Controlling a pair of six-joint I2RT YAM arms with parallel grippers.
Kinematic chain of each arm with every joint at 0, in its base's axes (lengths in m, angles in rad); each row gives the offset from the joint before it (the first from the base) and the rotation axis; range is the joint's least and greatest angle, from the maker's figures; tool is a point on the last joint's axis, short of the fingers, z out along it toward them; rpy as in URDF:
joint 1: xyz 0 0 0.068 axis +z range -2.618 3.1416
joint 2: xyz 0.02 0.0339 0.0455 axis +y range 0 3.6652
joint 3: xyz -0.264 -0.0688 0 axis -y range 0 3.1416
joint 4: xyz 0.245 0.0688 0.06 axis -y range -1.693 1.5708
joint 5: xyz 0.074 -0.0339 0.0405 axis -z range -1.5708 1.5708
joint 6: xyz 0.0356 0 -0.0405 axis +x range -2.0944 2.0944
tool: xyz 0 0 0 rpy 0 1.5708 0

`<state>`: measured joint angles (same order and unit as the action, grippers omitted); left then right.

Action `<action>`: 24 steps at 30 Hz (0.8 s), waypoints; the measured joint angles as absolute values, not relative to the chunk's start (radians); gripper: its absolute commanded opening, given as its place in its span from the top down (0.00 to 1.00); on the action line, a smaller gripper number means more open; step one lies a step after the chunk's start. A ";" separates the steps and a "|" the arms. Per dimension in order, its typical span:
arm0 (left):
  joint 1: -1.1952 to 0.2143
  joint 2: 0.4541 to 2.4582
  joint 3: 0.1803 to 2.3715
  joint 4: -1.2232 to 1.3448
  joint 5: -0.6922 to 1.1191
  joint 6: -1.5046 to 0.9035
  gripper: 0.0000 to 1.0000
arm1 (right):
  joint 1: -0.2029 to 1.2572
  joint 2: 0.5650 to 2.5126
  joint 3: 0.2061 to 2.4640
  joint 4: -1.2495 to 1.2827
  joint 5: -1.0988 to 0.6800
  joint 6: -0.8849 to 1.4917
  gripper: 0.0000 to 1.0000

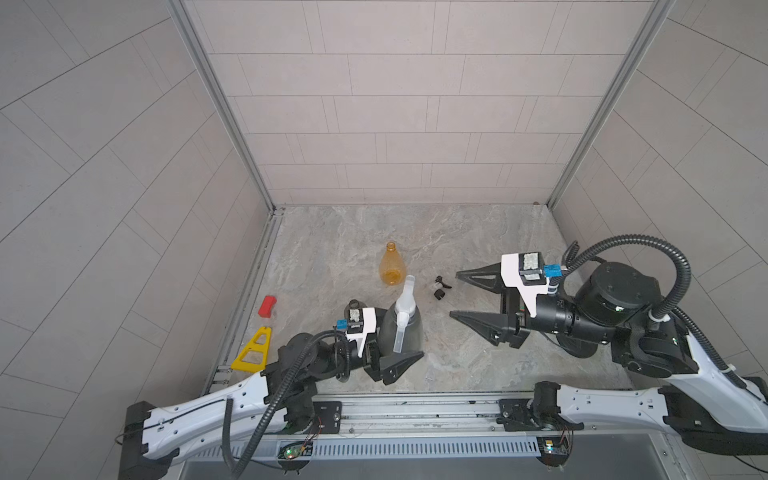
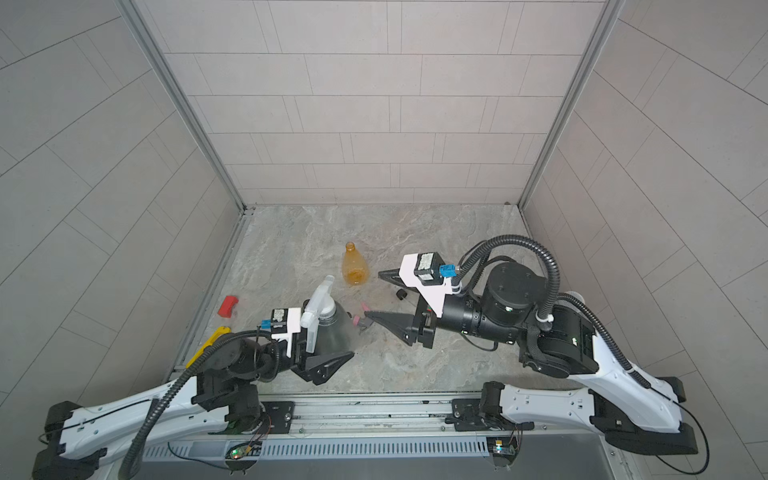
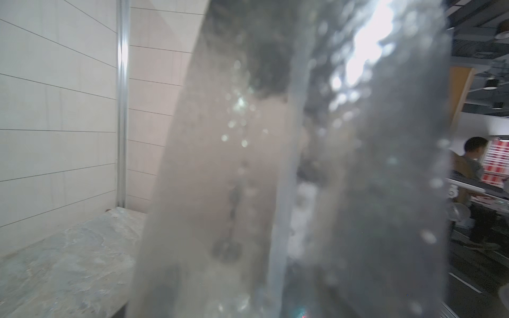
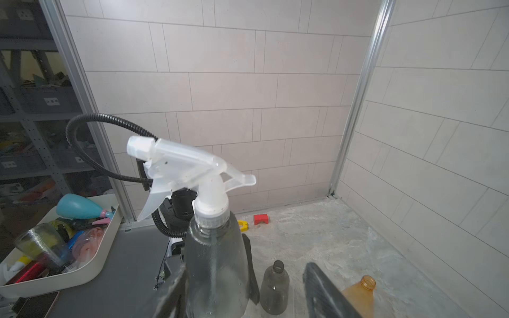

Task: Attach spray nozzles to spray bottles
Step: Screw the spray nozzle on the spray bottle.

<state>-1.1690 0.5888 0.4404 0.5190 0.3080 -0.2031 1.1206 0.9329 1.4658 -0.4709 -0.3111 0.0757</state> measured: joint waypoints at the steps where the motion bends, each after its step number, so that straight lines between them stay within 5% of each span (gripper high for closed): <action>1: -1.169 0.595 0.440 0.527 0.324 -0.210 1.00 | 1.108 0.943 1.466 -0.459 -0.359 0.081 0.32; 9: -1.169 0.629 0.440 0.555 0.435 -0.246 1.00 | 1.093 1.073 1.466 -0.405 -0.631 0.120 0.35; 24: -1.169 0.628 0.440 0.565 0.445 -0.253 1.00 | 1.092 1.087 1.465 -0.332 -0.717 0.172 0.56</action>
<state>-1.1694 0.6285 0.4404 0.5648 0.4446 -0.2527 1.0920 1.0866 1.4654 -0.3317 -0.7174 0.1722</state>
